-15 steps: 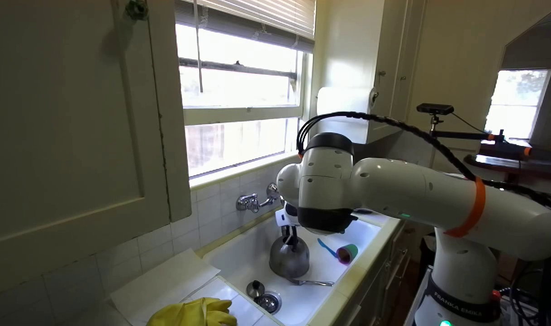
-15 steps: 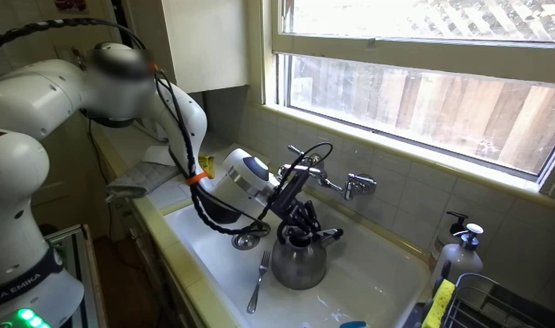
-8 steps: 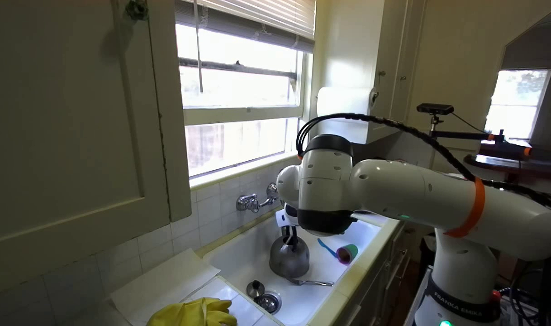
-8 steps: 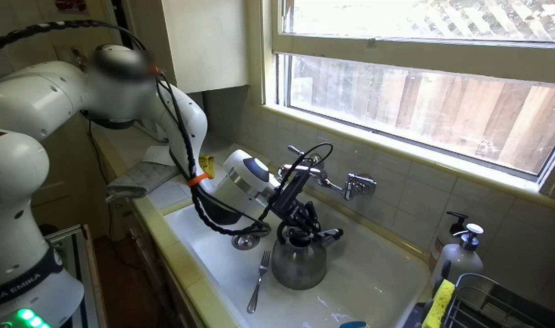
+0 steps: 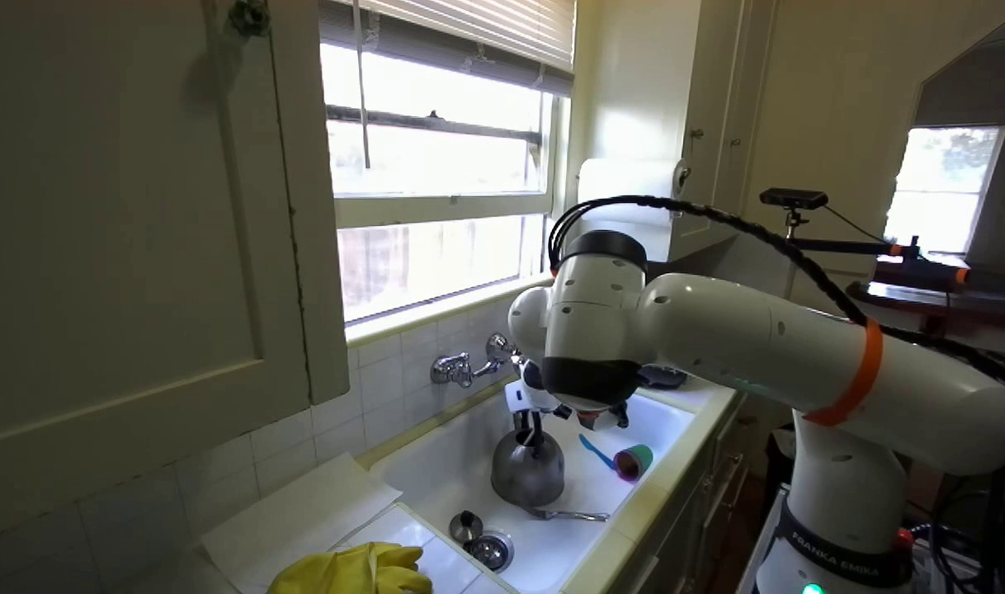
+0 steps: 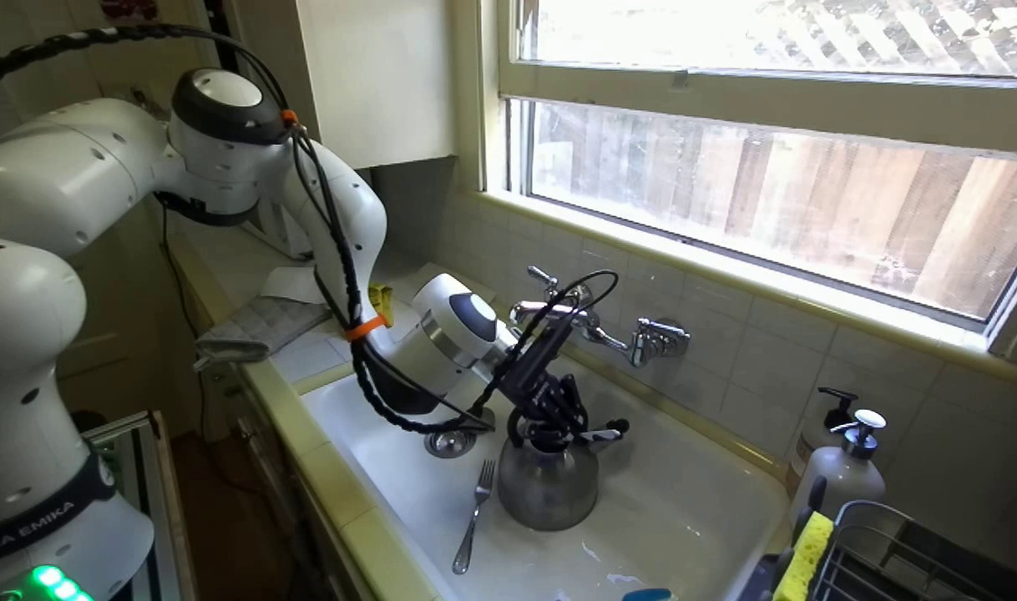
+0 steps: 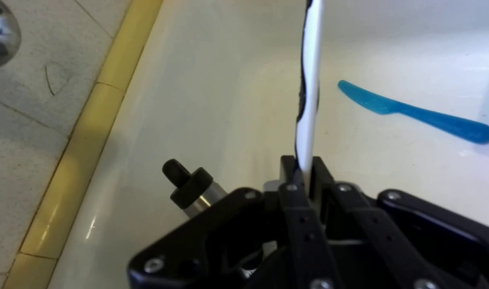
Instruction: Pick up the white thing to stir inside the kettle
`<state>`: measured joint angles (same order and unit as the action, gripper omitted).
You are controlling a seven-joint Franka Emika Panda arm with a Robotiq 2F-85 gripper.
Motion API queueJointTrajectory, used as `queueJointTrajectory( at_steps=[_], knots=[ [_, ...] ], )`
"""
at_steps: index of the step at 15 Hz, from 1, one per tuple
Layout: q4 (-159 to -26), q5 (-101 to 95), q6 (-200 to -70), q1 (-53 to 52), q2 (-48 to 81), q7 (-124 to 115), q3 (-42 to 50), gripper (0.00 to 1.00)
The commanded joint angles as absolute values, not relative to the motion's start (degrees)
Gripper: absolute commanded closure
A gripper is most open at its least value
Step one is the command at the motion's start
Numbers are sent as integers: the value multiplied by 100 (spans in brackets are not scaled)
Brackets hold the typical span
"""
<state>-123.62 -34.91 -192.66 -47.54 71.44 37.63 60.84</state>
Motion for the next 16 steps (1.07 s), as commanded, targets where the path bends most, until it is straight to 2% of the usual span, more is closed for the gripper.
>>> queueJointTrajectory(
  at_steps=[1, 9, 16],
  knots=[
    [-12399, -3477, -19108, -4587, 6806, 3834, 5881, 97],
    [-12407, -3839, -18030, -3519, 5454, 3973, 4861, 97],
    [-12164, -4446, -17222, -2750, 4799, 3722, 4139, 97]
  ],
)
